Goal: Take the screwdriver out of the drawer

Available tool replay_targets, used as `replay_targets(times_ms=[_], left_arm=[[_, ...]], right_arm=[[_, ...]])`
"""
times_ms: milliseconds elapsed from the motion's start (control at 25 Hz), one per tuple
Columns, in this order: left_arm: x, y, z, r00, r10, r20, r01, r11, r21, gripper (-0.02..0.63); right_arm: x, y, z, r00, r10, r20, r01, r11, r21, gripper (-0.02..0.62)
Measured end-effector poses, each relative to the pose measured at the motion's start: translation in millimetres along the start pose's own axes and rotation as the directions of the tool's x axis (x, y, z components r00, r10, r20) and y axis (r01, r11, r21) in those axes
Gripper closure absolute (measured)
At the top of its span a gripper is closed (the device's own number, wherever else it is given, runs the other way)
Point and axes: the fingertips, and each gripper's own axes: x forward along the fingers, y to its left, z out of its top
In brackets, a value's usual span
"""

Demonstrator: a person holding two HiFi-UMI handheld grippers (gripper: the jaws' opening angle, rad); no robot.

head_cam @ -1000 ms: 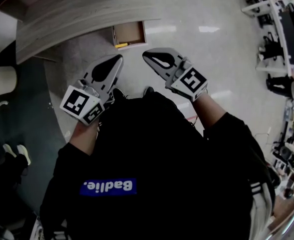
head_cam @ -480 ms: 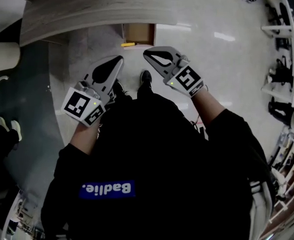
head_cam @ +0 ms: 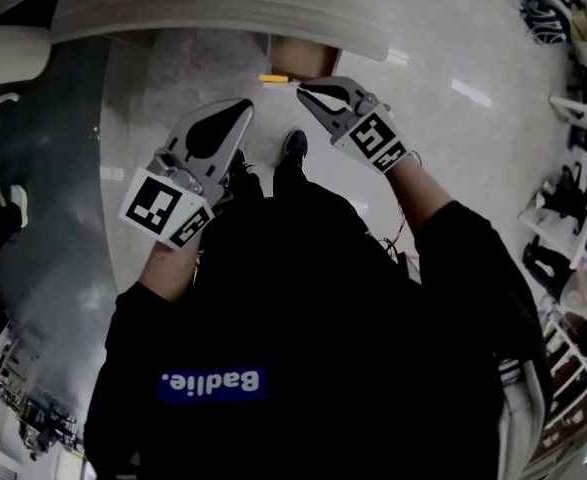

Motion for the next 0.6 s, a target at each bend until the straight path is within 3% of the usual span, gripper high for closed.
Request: replay_targets(times_ms=[320,600], left_arm=[[-12,21,2,0.998,0.063,0.030,-0.062,0.998,-0.029,0.604],[-7,29,0,0.997,0.067,0.035,-0.065,0.997,-0.040,0.604]], right_arm=[[47,-11,-37,0.991,0.054,-0.121,-0.060,0.997,-0.049,0.563],[74,-21,-71,0.972,0.084,-0.221,-0.101,0.993,-0.065,0.561]])
